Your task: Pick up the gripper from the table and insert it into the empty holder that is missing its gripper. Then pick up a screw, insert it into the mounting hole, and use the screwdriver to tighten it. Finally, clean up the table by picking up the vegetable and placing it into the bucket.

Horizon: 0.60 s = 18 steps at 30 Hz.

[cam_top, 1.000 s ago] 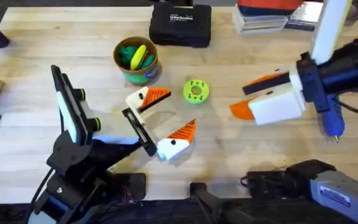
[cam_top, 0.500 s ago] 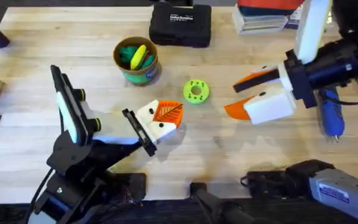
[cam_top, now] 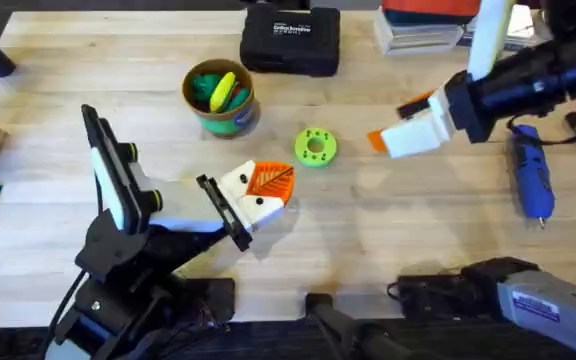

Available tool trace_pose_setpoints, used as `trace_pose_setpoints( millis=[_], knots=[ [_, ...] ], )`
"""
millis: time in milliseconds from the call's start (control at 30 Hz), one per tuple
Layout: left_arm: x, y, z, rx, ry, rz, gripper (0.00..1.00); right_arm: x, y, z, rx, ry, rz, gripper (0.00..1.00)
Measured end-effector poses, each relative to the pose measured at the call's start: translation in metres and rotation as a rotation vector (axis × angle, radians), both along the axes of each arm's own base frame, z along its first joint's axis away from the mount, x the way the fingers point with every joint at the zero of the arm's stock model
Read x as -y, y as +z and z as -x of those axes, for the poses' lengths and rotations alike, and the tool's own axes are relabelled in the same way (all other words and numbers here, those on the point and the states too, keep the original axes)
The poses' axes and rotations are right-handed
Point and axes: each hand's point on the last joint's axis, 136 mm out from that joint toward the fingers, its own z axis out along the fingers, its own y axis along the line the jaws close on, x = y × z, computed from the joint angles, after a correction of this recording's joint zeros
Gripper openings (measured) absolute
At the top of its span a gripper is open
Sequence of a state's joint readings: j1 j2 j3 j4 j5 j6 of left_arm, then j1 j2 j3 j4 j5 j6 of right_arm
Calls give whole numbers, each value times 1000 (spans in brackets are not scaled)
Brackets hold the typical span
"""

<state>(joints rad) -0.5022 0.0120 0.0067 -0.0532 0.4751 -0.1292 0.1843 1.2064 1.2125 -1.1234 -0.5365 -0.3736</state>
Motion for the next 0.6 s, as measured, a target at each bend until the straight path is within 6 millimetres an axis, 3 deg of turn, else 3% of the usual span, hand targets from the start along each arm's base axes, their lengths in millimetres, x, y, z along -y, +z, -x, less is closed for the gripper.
trace_pose_setpoints(
  millis=[133, 333, 500, 600],
  knots=[
    [0, 0, 0, 0, 0, 0, 13, 57, -15, -24, -12, -266, 173, 993],
    [0, 0, 0, 0, 0, 0, 13, 151, -16, -50, 40, -621, 364, 993],
    [0, 0, 0, 0, 0, 0, 13, 232, -26, -45, 8, -813, 554, 994],
    [0, 0, 0, 0, 0, 0, 13, 264, -41, -36, -63, -845, 629, 992]
  ],
)
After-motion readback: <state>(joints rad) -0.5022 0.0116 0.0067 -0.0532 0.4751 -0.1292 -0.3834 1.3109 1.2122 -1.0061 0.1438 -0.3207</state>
